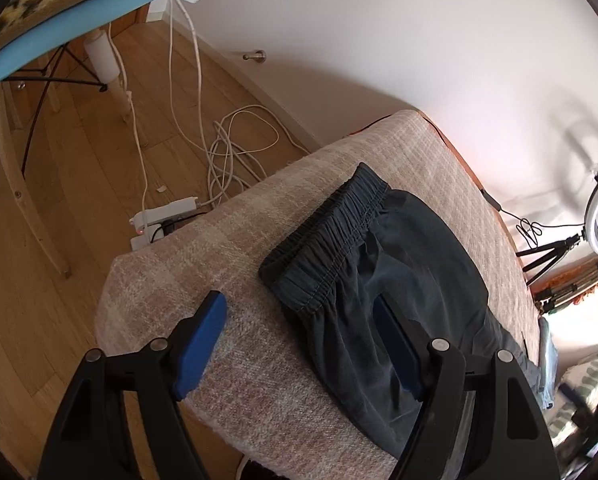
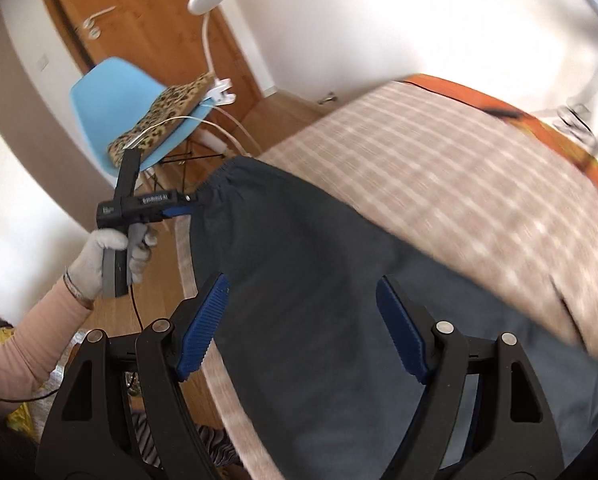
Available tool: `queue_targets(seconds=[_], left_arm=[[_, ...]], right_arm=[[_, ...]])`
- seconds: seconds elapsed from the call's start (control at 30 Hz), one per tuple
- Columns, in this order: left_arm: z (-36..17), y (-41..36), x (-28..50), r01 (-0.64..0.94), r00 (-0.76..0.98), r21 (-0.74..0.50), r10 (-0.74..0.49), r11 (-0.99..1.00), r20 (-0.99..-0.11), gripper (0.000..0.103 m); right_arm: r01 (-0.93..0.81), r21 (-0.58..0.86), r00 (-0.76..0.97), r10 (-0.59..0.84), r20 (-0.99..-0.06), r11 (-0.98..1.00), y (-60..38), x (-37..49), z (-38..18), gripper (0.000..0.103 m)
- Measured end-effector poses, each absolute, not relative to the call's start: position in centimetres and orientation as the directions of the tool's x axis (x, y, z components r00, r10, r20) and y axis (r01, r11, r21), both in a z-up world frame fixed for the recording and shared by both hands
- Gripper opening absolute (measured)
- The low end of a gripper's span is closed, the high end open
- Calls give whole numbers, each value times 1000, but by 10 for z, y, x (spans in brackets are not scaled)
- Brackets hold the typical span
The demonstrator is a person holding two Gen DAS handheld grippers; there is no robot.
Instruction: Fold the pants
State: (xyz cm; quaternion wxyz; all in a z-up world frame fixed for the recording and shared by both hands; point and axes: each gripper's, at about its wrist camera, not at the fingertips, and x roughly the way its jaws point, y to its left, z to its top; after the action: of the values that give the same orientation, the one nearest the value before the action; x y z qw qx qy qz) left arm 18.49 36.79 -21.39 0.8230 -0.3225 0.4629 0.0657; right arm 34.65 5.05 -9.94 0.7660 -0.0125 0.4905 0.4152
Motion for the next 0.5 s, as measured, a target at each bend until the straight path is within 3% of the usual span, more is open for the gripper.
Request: queue_targets(seconds=[0.5], left_arm=[[-214,362,186,-318,605,-415,-155,852,-781,72]], right_arm=[[-765,473,-144,600,-787,437,259,456,-182,79]])
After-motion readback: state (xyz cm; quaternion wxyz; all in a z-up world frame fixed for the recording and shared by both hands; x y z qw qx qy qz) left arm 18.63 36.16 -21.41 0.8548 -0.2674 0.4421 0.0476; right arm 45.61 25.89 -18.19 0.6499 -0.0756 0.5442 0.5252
